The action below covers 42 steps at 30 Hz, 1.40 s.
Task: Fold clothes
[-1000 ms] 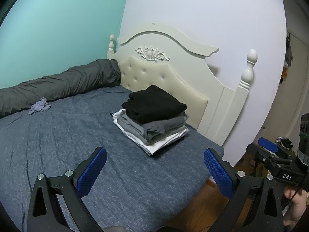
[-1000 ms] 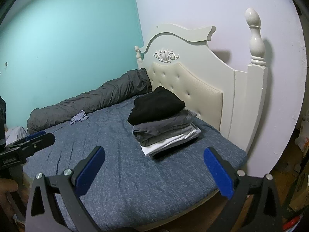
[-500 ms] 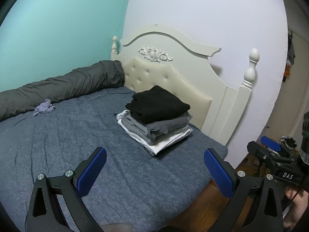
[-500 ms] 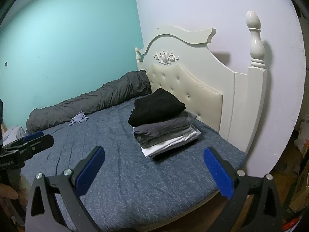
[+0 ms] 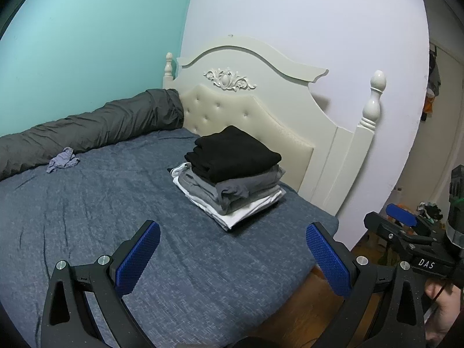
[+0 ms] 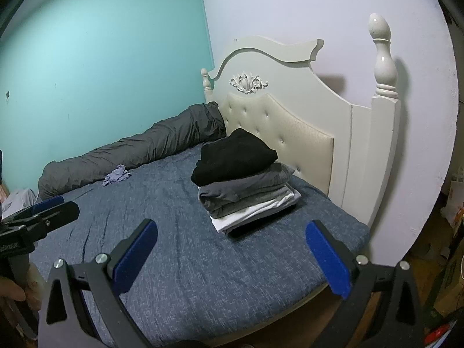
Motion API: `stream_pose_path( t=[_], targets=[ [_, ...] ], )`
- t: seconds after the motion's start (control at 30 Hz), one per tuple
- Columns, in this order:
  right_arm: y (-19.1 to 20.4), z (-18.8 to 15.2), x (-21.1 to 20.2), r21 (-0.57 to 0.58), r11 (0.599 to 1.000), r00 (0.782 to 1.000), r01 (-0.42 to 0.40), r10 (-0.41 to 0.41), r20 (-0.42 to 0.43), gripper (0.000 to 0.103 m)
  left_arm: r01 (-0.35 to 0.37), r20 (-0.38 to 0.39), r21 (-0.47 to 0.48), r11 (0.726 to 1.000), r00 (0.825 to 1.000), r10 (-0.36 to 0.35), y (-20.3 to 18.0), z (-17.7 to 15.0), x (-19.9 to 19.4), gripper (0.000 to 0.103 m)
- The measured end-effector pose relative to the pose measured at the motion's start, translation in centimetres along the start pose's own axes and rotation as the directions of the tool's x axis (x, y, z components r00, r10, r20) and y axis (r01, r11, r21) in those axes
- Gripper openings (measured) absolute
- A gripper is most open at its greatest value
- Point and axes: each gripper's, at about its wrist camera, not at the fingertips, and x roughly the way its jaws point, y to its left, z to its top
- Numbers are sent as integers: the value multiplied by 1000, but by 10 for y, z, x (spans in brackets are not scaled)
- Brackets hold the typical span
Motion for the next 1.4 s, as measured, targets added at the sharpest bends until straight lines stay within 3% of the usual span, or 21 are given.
stream_pose_path(
  t=[1.4],
  targets=[
    [-1, -1, 5, 11, 1000, 1000, -5, 5, -10, 102, 0, -19, 7, 1000, 1000, 0, -3, -8, 5, 102]
  ],
)
